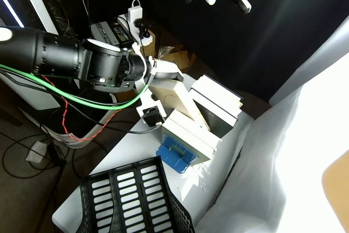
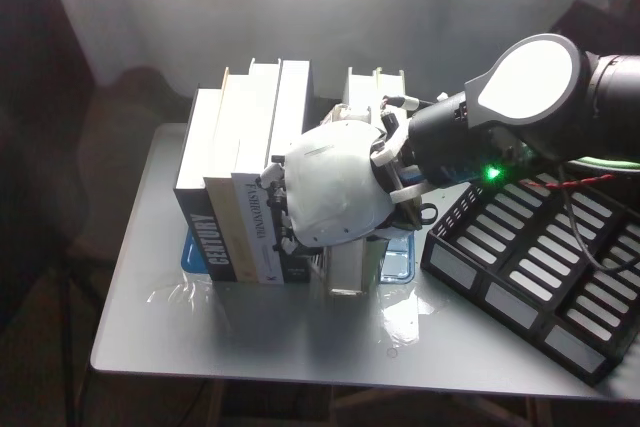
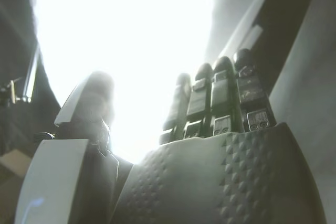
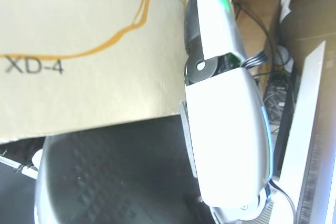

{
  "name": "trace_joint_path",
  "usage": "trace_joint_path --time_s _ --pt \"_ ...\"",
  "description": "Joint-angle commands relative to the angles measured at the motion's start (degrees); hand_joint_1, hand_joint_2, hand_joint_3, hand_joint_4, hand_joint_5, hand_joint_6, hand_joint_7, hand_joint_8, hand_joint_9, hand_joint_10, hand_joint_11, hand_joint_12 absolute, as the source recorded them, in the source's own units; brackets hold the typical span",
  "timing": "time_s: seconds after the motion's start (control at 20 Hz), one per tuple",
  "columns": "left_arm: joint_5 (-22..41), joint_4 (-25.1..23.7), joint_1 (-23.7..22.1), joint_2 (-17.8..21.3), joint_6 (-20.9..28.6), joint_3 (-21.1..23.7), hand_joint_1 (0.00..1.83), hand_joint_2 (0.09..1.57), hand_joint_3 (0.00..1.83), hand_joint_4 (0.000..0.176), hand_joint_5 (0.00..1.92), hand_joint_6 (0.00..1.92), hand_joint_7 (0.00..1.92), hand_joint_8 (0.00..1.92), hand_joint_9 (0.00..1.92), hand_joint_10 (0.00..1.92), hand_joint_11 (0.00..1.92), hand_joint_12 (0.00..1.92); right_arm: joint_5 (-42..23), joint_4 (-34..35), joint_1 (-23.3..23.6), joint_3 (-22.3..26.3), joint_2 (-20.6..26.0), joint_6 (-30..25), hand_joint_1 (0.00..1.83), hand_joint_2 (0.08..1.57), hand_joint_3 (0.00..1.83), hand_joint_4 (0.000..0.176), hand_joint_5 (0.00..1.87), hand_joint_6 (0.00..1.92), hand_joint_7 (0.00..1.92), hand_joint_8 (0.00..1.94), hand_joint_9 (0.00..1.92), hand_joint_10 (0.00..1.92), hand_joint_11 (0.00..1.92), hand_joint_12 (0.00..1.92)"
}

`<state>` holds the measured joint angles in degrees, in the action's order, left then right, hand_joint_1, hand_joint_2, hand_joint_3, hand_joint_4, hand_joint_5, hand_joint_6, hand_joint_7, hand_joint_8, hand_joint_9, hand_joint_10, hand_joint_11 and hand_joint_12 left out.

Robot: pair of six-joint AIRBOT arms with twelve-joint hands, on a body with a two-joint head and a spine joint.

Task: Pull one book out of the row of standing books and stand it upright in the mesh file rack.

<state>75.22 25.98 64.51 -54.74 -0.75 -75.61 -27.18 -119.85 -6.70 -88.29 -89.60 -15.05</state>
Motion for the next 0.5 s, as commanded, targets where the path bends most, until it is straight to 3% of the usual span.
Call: trace_joint_path --time_s 0.0,0.05,0.15,0.35,0.45 --pt "6.5 2.0 -0.4 0.6 0.3 -0.1 0.42 1.43 0.00 0.030 0.04 0.01 0.00 0.00 0.00 0.00 0.00 0.00 1.7 0.9 0.9 0.0 1.4 0.1 1.37 1.14 0.00 0.000 0.81 1.17 1.05 0.98 0.78 1.33 0.35 1.72" --pt "6.5 2.0 -0.4 0.6 0.3 -0.1 0.43 1.43 0.00 0.025 0.04 0.00 0.00 0.00 0.00 0.00 0.00 0.00 1.7 0.9 1.2 0.1 1.6 -0.2 1.37 1.14 0.00 0.000 0.82 1.15 1.05 0.99 0.78 1.34 0.35 1.72" --pt "6.6 2.0 -0.8 0.7 0.3 -0.1 0.43 1.43 0.00 0.032 0.04 0.00 0.00 0.00 0.00 0.00 0.00 0.00 0.7 0.8 2.1 0.2 1.7 -2.1 1.37 1.14 0.00 0.000 0.87 1.04 1.04 1.02 0.80 1.37 0.43 1.74" --pt "6.2 1.4 -1.5 0.8 0.3 -0.1 0.41 1.43 0.00 0.024 0.04 0.01 0.00 0.00 0.00 0.00 0.00 0.00 -0.6 0.8 3.9 0.7 2.6 -3.7 1.36 1.16 0.00 0.000 0.80 1.21 0.98 1.00 0.76 1.44 0.47 1.77" --pt "6.2 1.3 -1.6 0.8 0.3 -0.1 0.41 1.43 0.00 0.026 0.05 0.01 0.00 0.00 0.00 0.00 0.00 0.00 -0.6 0.8 4.3 0.9 2.8 -3.8 1.36 1.16 0.00 0.000 0.82 1.09 0.98 1.08 0.75 1.50 0.52 1.84"
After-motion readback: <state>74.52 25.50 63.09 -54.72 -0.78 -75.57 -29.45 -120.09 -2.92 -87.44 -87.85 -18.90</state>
